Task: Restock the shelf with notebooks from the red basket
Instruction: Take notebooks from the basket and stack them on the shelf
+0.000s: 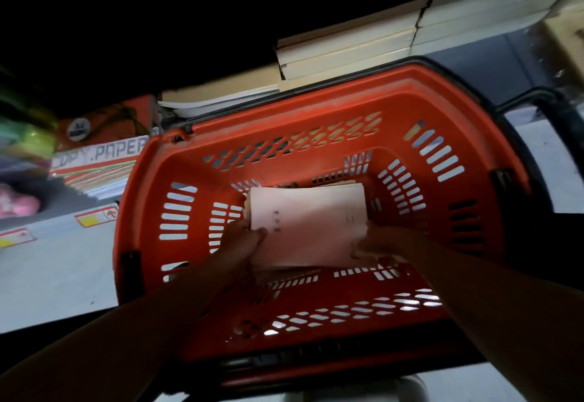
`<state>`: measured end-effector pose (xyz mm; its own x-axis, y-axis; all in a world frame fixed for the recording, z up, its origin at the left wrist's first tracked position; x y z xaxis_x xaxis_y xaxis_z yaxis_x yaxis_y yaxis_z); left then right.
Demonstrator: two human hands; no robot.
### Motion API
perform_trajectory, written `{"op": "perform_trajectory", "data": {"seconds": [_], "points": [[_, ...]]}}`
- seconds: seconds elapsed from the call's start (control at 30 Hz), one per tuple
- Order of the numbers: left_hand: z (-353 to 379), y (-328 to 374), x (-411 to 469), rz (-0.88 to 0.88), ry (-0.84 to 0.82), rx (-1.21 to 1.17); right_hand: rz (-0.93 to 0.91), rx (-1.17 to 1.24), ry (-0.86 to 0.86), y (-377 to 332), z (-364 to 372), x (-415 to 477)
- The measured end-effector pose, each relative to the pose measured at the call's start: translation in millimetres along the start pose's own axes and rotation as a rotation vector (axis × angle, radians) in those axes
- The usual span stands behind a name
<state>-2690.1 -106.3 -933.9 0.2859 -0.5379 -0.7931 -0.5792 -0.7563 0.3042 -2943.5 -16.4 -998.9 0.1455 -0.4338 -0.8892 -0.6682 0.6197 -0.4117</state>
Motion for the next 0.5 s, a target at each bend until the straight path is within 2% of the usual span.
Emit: {"op": "perform_trajectory", "data": {"seconds": [0.1,0.17,0.23,0.33,0.43,0.5], "points": [[-6.2,7.5,-13.9,0.11,0.043,-0.012,-0.005,-0.027,-0.001,-5.8,7.7,-2.8],[-7.4,10.7,-25.0,0.152,0.066,-0.037,-0.101,-0.046,0.014,11.4,18.3,49.2],[-7.0,15.5,-33.9,0.181,0.069,-0.095,-0.224,-0.025,0.068,-3.0,21.4,63.2],[3.3,28.0,-49.7,0.199,-0.056,-0.194,-0.356,0.03,0.217,-84.4,1.4,-11.8],[7.3,37.8,-61.0,0.191,-0.222,-0.345,-0.385,0.23,0.113,-114.9,1.6,-42.3],[12.7,40.1,-68.3,0.176,-0.328,-0.402,-0.395,0.215,0.153,-119.6,-5.8,-46.4]]}}
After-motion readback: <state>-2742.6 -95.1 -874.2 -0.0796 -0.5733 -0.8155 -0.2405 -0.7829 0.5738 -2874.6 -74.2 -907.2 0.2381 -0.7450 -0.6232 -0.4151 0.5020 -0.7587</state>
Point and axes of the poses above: each hand's wrist, its own x-axis towards the middle knuckle, its own z-axis out of the palm, y = z × x, the point moved 8 cm from there along x, towards the middle knuckle, and after that the axes turned 10 degrees about -z, right-handed, at the moved point
